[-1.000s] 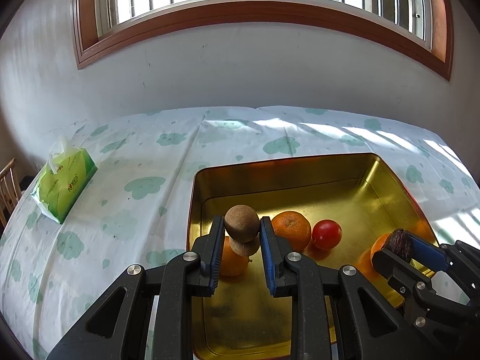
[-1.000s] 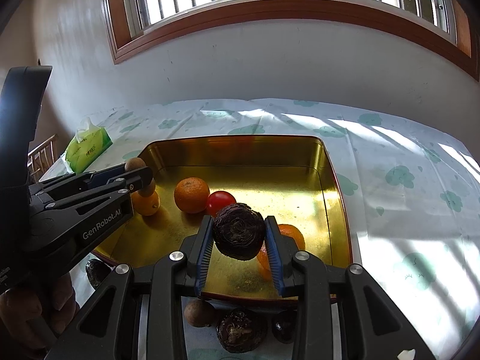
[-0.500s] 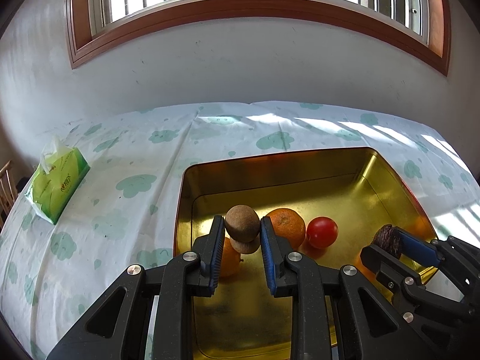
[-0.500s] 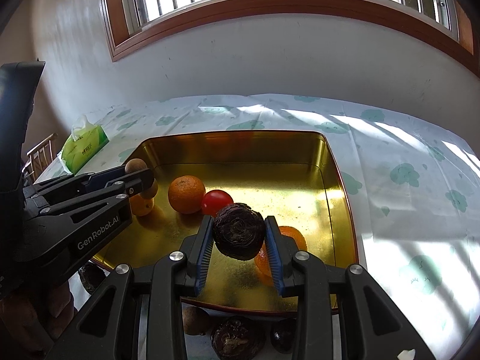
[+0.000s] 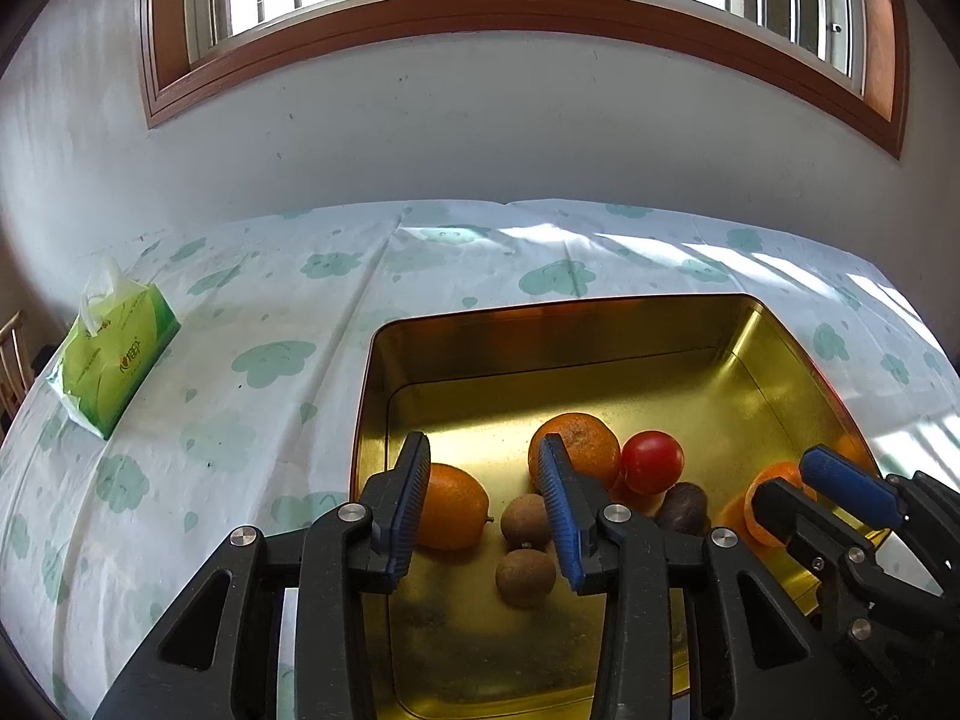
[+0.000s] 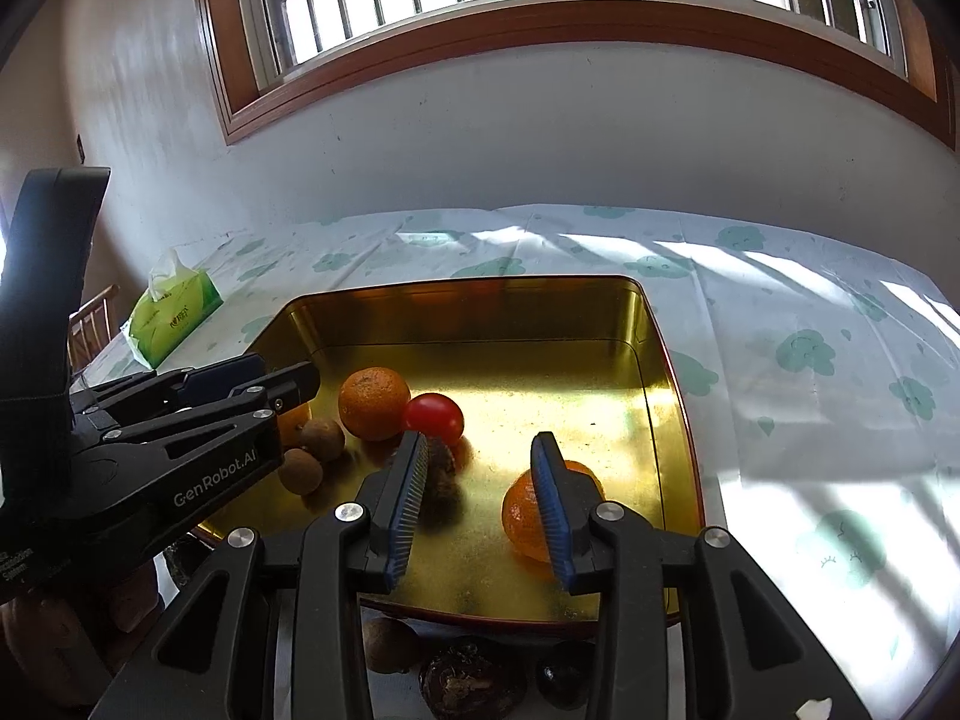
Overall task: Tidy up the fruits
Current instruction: 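Carry both held fruits into the red tin and open both tools, then grasp a small dark fruit with the right tool while the left tool grasps a passion fruit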
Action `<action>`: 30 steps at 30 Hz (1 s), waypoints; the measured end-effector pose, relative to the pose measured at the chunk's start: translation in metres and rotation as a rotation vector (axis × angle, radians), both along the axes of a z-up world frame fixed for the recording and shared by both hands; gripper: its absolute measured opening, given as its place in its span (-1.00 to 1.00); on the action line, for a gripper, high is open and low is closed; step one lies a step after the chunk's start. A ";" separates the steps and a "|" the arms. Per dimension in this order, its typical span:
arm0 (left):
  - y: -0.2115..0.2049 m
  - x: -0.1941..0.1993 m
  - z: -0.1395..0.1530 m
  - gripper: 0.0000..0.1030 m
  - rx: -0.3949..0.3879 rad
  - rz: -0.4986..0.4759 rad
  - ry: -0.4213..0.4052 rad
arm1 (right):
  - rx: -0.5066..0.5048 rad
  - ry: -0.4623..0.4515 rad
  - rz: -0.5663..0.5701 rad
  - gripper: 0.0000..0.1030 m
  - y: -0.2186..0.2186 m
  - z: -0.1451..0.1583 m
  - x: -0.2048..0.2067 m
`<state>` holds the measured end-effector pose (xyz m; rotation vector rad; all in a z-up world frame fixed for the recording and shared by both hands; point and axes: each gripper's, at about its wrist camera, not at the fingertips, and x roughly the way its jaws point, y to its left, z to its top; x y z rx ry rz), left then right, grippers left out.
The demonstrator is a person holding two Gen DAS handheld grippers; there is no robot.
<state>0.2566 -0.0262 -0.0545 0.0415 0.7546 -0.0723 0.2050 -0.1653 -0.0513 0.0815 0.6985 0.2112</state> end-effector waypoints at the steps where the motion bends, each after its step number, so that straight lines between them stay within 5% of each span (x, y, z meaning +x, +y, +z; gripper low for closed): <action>1: 0.000 -0.001 0.001 -0.18 -0.001 -0.001 -0.006 | 0.011 -0.012 -0.007 -0.34 -0.004 0.002 -0.005; 6: 0.005 -0.013 0.014 0.08 -0.011 -0.006 -0.057 | 0.019 -0.016 -0.045 -0.34 -0.033 0.007 -0.038; 16: 0.024 -0.069 0.034 0.12 -0.046 -0.047 -0.122 | -0.043 0.043 -0.029 -0.29 -0.062 -0.003 -0.086; 23: 0.018 -0.116 0.013 0.11 -0.020 -0.162 -0.060 | -0.023 0.102 0.000 -0.29 -0.063 -0.022 -0.078; 30: 0.018 -0.129 -0.014 0.02 -0.070 -0.154 0.025 | -0.010 0.151 0.055 -0.29 -0.053 -0.029 -0.054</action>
